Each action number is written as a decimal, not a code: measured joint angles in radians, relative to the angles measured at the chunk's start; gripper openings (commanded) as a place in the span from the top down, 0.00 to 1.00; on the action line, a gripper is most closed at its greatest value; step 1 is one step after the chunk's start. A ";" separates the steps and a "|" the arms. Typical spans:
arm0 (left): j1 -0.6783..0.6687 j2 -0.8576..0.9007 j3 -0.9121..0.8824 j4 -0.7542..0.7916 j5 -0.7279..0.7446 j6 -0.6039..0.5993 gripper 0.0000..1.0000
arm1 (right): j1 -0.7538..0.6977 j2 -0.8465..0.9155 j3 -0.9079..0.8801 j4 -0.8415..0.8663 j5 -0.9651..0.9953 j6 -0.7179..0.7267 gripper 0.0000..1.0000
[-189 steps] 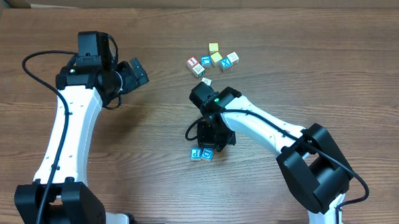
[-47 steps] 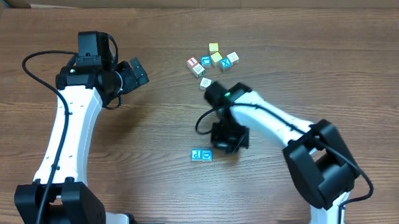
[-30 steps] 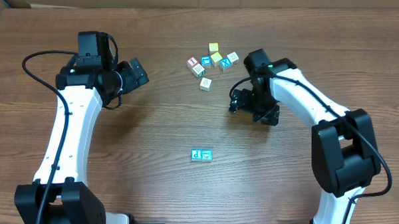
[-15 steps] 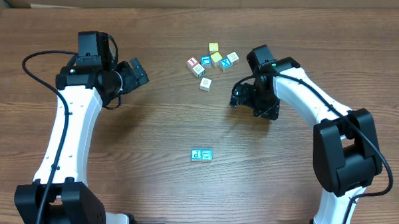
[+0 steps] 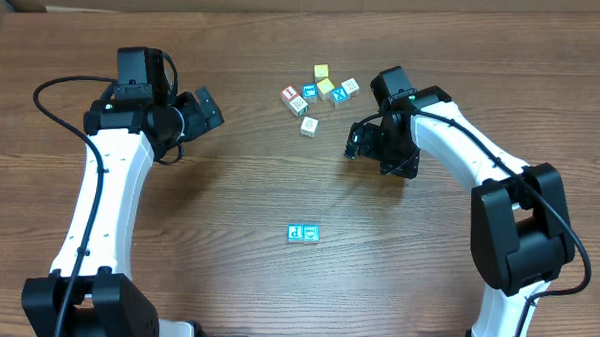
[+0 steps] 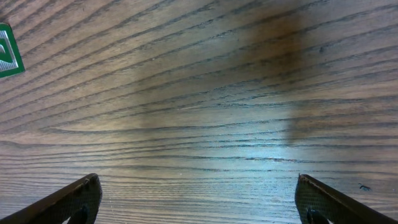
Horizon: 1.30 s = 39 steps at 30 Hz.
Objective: Flip 3 blocks
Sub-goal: 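Raise the right gripper and move it back toward the cluster, then grasp the block with the red letter from the cluster with the right gripper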
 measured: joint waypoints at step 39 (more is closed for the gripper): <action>0.000 0.000 0.000 0.000 0.000 0.000 0.00 | 0.002 0.000 0.003 0.430 -0.067 0.014 0.25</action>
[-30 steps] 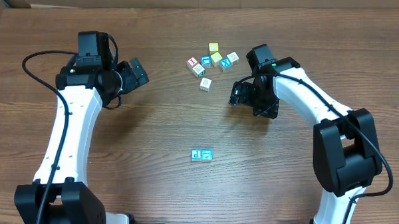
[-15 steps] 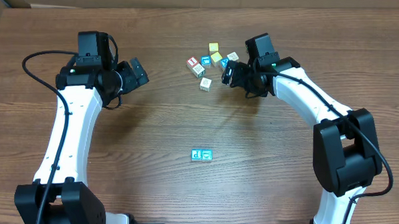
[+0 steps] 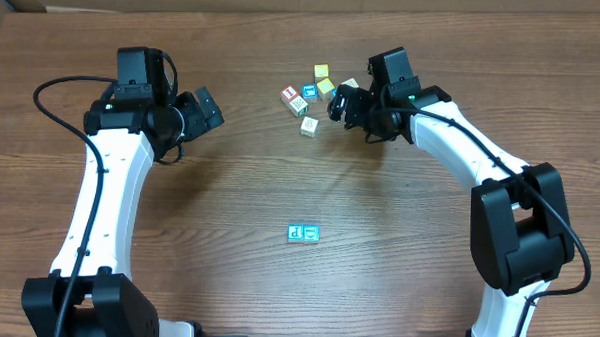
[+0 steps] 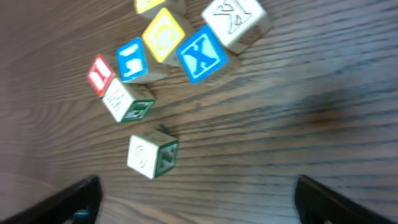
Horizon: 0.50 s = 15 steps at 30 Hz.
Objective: Flip 3 blocks
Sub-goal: 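Grasp the block with the red letter from the cluster with the right gripper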
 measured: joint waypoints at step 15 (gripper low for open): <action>0.000 0.000 0.000 0.000 0.000 0.000 0.00 | 0.224 0.000 0.000 0.057 0.256 0.013 0.33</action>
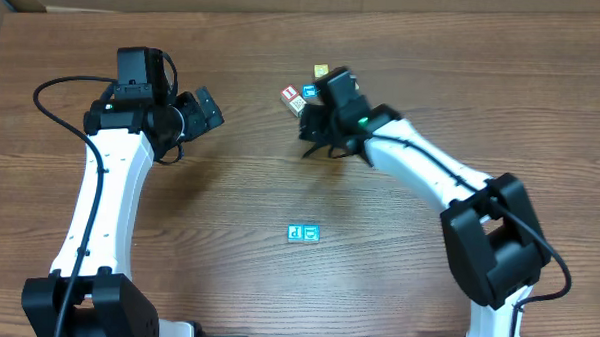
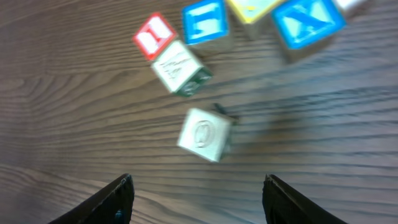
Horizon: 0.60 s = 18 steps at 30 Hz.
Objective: Flip 3 blocks
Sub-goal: 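Grasp the block with the red letter from the cluster with the right gripper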
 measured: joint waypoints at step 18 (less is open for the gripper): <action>0.000 0.000 0.000 0.000 0.000 0.000 0.00 | 0.061 0.089 0.000 0.101 0.179 0.023 0.36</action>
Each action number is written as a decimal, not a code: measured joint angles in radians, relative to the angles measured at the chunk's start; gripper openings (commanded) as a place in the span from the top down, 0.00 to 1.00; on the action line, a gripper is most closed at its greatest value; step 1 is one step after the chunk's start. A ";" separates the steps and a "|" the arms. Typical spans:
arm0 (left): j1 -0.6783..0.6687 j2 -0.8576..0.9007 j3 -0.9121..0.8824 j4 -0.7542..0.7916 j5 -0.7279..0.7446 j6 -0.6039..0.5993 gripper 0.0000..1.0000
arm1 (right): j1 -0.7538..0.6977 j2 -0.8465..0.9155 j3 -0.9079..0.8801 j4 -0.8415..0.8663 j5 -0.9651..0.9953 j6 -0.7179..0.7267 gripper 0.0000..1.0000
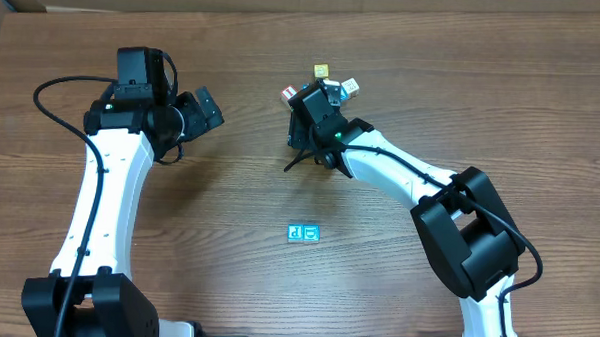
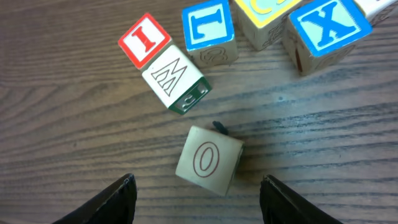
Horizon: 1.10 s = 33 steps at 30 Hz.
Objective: Flip 3 blocks
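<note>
A cream block with a red O lies alone on the wood, just ahead of my right gripper, which is open and holds nothing. Its fingers stand wide to either side of the block without touching it. Beyond it are a red I block, a cream block with a zigzag drawing, a blue block, a yellow block and a blue X block. Overhead, the right gripper covers the O block. The left gripper hangs far to the left.
Two blue-faced blocks lie side by side near the table's middle front. The cluster of blocks sits at the back centre, with the right arm reaching to it from the right. A cardboard edge shows at the far left.
The right gripper has shifted a little left and closer to the O block, which now lies nearer its fingers. The jaw gap looks unchanged. The left arm has not moved.
My right gripper was wide open over bare wood to the right of the cluster. Then it hung by the cluster with several blocks in view. Then its jaws were narrower with the lone O block ahead, and it now sits closer to that block.
</note>
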 measured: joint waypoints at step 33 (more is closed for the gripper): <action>0.000 0.000 0.000 0.000 0.000 0.000 0.00 | -0.006 -0.224 0.003 -0.262 0.016 0.007 0.75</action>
